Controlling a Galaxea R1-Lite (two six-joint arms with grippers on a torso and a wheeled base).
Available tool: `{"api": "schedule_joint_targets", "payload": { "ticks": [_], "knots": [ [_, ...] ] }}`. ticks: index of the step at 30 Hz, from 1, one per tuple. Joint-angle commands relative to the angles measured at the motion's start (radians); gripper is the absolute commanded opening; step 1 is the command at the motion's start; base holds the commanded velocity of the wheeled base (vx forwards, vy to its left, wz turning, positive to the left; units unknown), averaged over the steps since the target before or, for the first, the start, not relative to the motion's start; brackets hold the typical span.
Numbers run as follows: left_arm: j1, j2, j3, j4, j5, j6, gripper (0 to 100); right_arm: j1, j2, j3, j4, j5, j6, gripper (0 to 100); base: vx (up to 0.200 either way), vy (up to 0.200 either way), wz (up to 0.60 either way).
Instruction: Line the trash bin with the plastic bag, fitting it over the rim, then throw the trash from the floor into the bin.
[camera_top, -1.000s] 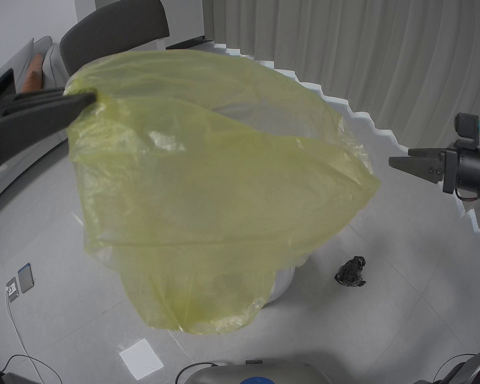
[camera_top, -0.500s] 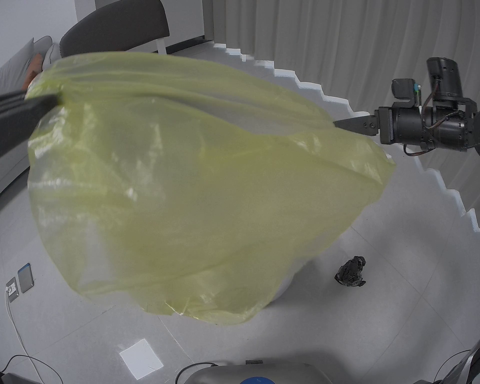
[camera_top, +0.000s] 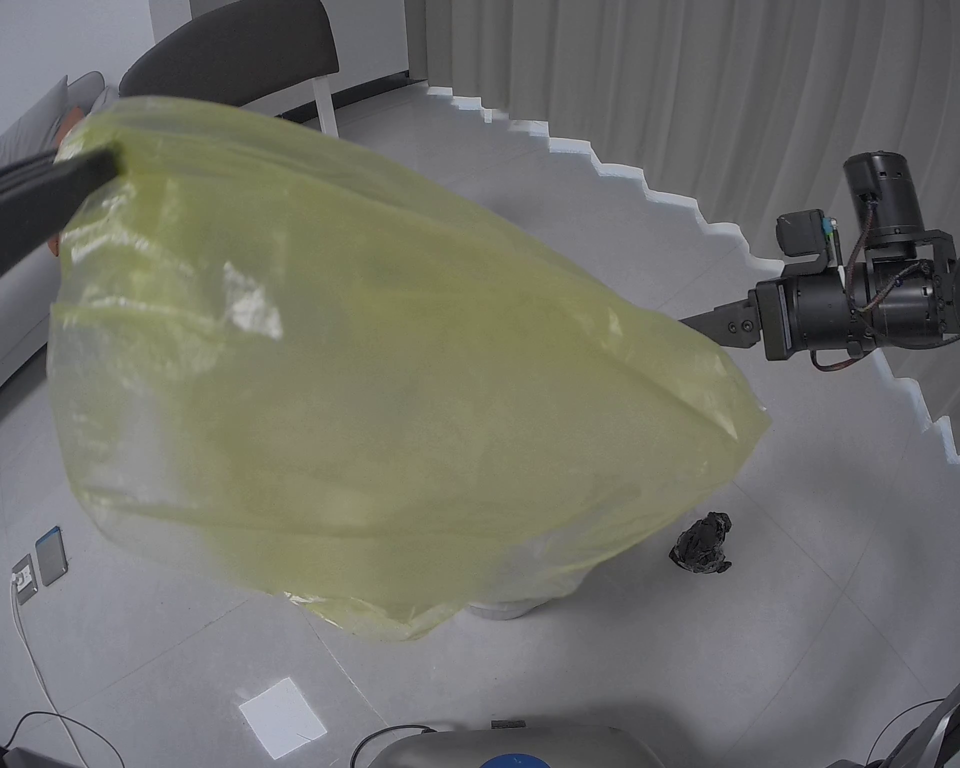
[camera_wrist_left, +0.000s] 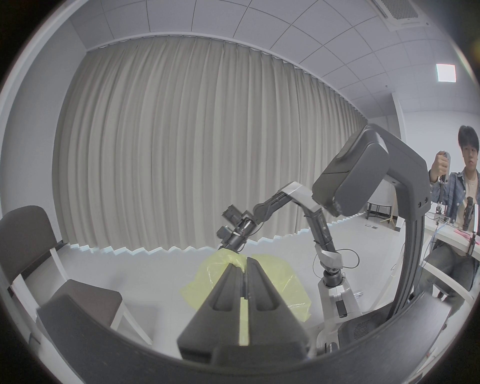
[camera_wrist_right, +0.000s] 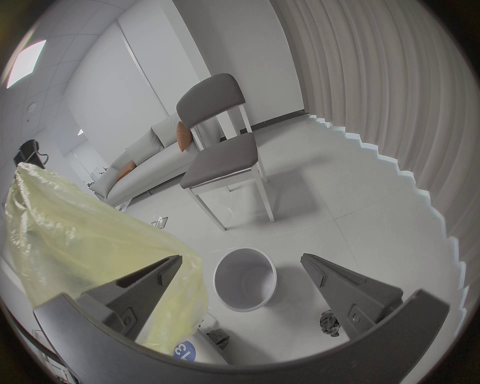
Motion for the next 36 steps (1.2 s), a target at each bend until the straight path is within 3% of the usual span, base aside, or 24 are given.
{"api": "schedule_joint_targets", "payload": {
  "ticks": [1, 9, 19, 20, 36],
  "knots": [
    [0.034, 0.012, -0.006, -0.003, 0.002, 0.001, 0, 0.038, -0.153, 0.08, 0.036, 0.0, -0.003, 100, 0.0, 0.0, 0.0],
    [0.051, 0.016, -0.018, -0.031, -0.007, -0.003, 0, 0.07, -0.239, 0.197, 0.093, 0.0, -0.052, 100, 0.0, 0.0, 0.0],
    [0.051, 0.009, -0.055, -0.031, -0.007, -0.007, 0, 0.072, -0.212, 0.192, 0.081, 0.0, -0.079, 100, 0.0, 0.0, 0.0],
    [0.051, 0.009, -0.055, -0.031, -0.004, -0.007, 0, 0.072, -0.215, 0.192, 0.082, 0.0, -0.082, 0, 0.0, 0.0, 0.0],
    [0.053, 0.027, -0.074, -0.065, 0.004, -0.019, 0, 0.098, -0.224, 0.208, 0.087, -0.001, -0.084, 0, 0.0, 0.0, 0.0]
  ]
}}
